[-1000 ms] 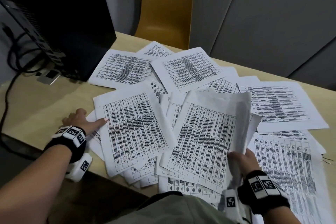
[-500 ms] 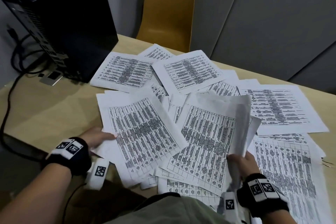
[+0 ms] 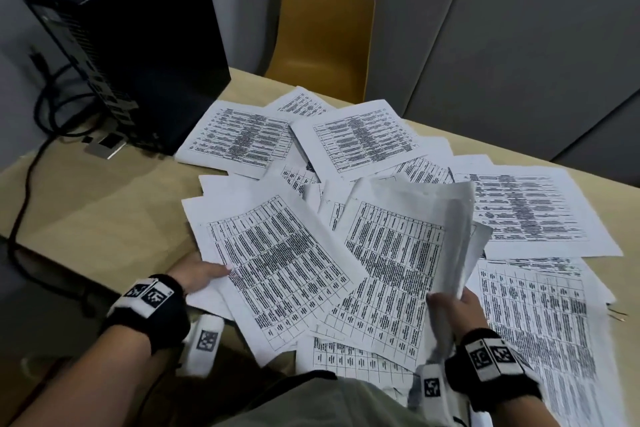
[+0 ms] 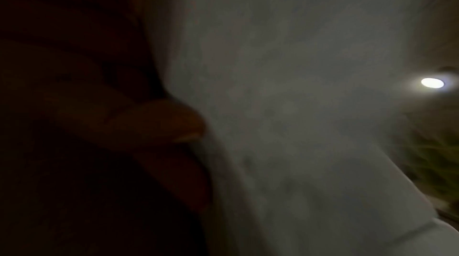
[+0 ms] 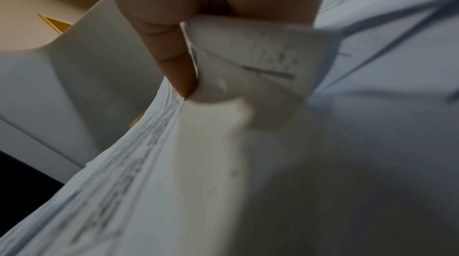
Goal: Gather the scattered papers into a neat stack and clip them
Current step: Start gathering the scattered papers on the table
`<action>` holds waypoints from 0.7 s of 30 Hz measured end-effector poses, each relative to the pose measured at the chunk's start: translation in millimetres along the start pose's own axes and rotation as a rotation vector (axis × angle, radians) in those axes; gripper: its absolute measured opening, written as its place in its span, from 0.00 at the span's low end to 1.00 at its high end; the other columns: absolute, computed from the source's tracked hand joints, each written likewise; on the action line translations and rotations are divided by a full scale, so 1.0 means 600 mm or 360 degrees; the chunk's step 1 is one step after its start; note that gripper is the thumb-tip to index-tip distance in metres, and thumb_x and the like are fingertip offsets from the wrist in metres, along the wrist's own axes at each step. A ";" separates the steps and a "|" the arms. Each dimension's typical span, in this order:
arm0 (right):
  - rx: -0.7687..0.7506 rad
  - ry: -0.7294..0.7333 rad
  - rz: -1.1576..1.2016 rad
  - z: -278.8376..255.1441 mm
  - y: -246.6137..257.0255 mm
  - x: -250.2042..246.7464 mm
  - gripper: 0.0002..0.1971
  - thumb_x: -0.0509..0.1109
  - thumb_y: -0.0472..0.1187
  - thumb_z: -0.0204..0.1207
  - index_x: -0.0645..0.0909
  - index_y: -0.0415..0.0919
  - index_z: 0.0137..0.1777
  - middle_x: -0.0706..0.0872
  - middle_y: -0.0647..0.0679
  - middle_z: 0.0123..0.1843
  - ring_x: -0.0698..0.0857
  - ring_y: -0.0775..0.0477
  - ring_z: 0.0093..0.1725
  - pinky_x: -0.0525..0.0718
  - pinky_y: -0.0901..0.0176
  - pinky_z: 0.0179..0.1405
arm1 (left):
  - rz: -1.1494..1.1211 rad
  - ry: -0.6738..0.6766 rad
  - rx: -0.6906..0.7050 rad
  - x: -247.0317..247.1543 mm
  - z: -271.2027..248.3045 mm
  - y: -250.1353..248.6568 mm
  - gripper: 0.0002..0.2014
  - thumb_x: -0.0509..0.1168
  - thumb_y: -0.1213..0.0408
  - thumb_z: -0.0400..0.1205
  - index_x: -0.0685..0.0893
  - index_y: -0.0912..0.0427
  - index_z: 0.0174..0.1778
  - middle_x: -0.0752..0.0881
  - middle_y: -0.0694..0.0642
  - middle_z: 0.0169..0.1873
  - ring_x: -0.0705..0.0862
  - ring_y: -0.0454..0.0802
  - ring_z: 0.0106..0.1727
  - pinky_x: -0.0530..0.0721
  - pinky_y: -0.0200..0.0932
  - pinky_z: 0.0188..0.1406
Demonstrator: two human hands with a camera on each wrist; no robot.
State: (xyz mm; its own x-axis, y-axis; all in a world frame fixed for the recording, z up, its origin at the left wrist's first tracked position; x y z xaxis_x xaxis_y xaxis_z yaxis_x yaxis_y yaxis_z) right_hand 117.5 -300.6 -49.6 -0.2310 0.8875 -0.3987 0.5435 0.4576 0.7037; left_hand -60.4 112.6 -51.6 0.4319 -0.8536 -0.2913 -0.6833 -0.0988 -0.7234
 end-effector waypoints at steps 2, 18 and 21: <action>-0.0008 0.0017 -0.0020 0.002 -0.002 0.001 0.07 0.70 0.32 0.71 0.75 0.35 0.47 0.84 0.35 0.40 0.83 0.35 0.41 0.85 0.40 0.49 | -0.0005 -0.0009 0.0041 -0.012 -0.004 0.008 0.23 0.73 0.74 0.70 0.80 0.70 0.61 0.81 0.71 0.63 0.81 0.61 0.61 0.74 0.58 0.69; -0.0058 0.0042 0.0017 0.005 -0.001 0.001 0.15 0.68 0.29 0.71 0.74 0.29 0.57 0.81 0.39 0.37 0.81 0.40 0.38 0.80 0.57 0.36 | 0.0143 -0.0379 0.0090 -0.016 -0.079 0.034 0.12 0.67 0.70 0.78 0.83 0.69 0.56 0.86 0.64 0.52 0.83 0.61 0.54 0.78 0.55 0.62; -0.0056 0.0033 0.0018 0.011 -0.003 0.001 0.13 0.68 0.27 0.71 0.75 0.25 0.55 0.82 0.36 0.34 0.80 0.41 0.32 0.79 0.58 0.31 | 0.0226 -0.0430 0.0180 -0.028 -0.117 0.002 0.07 0.67 0.68 0.78 0.86 0.63 0.50 0.86 0.59 0.48 0.85 0.61 0.54 0.79 0.56 0.63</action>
State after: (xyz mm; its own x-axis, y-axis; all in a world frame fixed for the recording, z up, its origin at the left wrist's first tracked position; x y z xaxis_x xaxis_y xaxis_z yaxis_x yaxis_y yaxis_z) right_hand 121.8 -301.0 -55.0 -0.2421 0.8934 -0.3784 0.5174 0.4488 0.7286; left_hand -109.7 91.1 -3.7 0.4876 -0.6868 -0.5391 -0.6848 0.0822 -0.7241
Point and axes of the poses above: each hand's wrist, its own z-axis towards the middle knuckle, its own x-axis out of the palm, y = z × x, the point moved 8 cm from there along z, towards the middle knuckle
